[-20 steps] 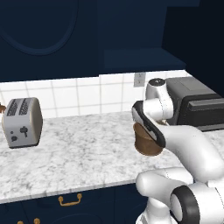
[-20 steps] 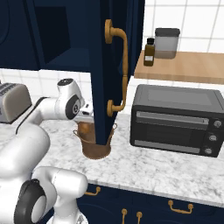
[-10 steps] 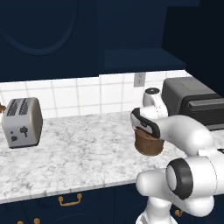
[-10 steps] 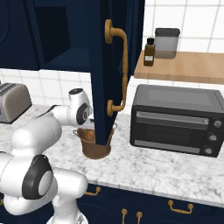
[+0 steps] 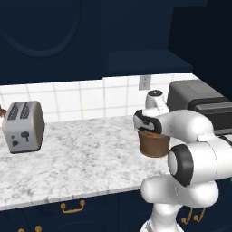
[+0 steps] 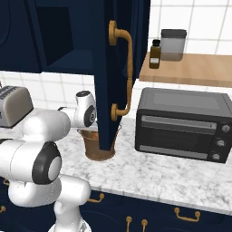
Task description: Open the cabinet, pick up the bread from the cabinet and place it in the basket. Then move the basket to the dining counter.
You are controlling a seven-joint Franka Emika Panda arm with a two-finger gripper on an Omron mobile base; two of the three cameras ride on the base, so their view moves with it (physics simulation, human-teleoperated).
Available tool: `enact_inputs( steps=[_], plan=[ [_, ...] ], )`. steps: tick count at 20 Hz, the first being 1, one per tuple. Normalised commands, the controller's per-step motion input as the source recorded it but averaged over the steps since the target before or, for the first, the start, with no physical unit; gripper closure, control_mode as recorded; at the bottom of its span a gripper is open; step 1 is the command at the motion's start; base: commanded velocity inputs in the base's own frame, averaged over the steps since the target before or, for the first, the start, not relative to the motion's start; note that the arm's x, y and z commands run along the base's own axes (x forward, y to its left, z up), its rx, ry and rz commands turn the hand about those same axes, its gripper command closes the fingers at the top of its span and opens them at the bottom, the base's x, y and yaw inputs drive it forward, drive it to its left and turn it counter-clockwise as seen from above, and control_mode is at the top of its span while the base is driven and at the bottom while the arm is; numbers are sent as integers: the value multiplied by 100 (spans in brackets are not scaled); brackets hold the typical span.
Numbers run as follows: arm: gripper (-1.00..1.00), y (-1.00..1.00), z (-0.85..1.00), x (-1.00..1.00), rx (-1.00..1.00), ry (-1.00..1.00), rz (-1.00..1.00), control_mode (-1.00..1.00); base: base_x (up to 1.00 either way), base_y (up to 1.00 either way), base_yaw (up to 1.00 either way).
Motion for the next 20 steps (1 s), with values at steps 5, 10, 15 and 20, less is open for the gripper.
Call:
enact_inputs(
  steps=[5, 10, 15, 20],
  plan=[
    [-100, -11, -4, -8, 0, 0, -2, -100, 0, 0, 0],
    [-100, 0, 19, -18, 0, 0, -9, -100, 0, 0, 0],
    [-100, 0, 6, -6, 0, 0, -7, -100, 0, 0, 0],
    [-100, 0, 29, -74, 0, -2, -31, -100, 0, 0, 0]
  ],
)
